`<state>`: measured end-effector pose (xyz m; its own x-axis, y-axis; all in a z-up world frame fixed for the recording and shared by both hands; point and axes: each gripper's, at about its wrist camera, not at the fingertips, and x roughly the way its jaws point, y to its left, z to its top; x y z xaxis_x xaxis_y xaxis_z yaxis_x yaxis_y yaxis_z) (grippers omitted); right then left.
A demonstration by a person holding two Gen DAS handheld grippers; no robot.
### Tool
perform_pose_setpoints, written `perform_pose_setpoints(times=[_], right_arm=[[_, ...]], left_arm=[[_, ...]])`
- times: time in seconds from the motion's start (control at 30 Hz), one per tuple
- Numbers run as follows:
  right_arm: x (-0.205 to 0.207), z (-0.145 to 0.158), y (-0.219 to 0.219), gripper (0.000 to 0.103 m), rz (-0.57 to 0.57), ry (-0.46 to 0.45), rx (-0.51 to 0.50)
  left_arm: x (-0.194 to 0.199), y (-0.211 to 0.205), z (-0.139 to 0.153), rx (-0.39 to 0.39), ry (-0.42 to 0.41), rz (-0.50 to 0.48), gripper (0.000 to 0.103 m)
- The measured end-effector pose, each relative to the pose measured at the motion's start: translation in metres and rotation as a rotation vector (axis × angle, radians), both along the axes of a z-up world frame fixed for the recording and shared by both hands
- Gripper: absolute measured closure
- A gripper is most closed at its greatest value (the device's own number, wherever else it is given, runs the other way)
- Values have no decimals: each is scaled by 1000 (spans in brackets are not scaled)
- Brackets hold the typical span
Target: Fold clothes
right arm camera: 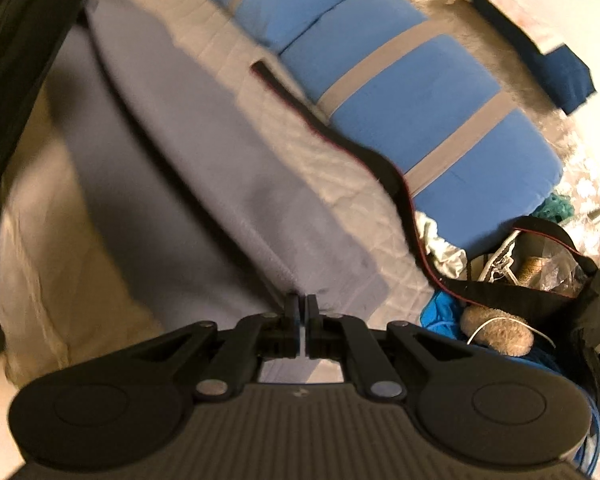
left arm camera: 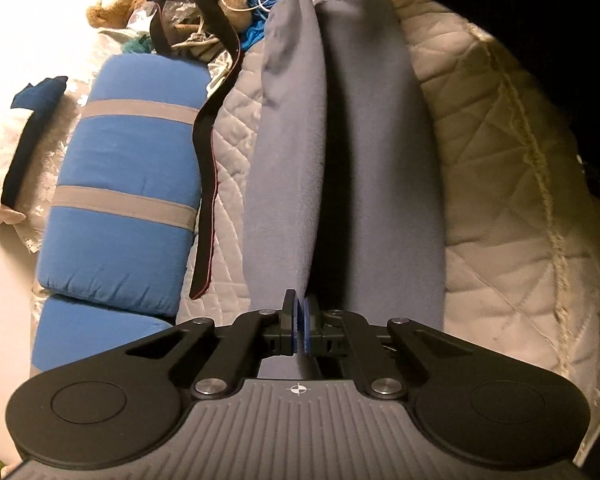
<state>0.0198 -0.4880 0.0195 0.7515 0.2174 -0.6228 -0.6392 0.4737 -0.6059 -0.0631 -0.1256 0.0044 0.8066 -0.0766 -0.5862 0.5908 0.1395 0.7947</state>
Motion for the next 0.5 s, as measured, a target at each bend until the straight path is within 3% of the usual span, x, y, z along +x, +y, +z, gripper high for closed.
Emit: perform_pose_setpoints(times=[0.07, 0.5], right_arm=[[-6, -17, 2, 77, -3, -43, -63], [-4, -69, 10, 56, 59, -228, -381]], left_arm=[[-3, -2, -2, 2, 11, -3, 100], [3, -7, 1, -6, 17, 27, 100]])
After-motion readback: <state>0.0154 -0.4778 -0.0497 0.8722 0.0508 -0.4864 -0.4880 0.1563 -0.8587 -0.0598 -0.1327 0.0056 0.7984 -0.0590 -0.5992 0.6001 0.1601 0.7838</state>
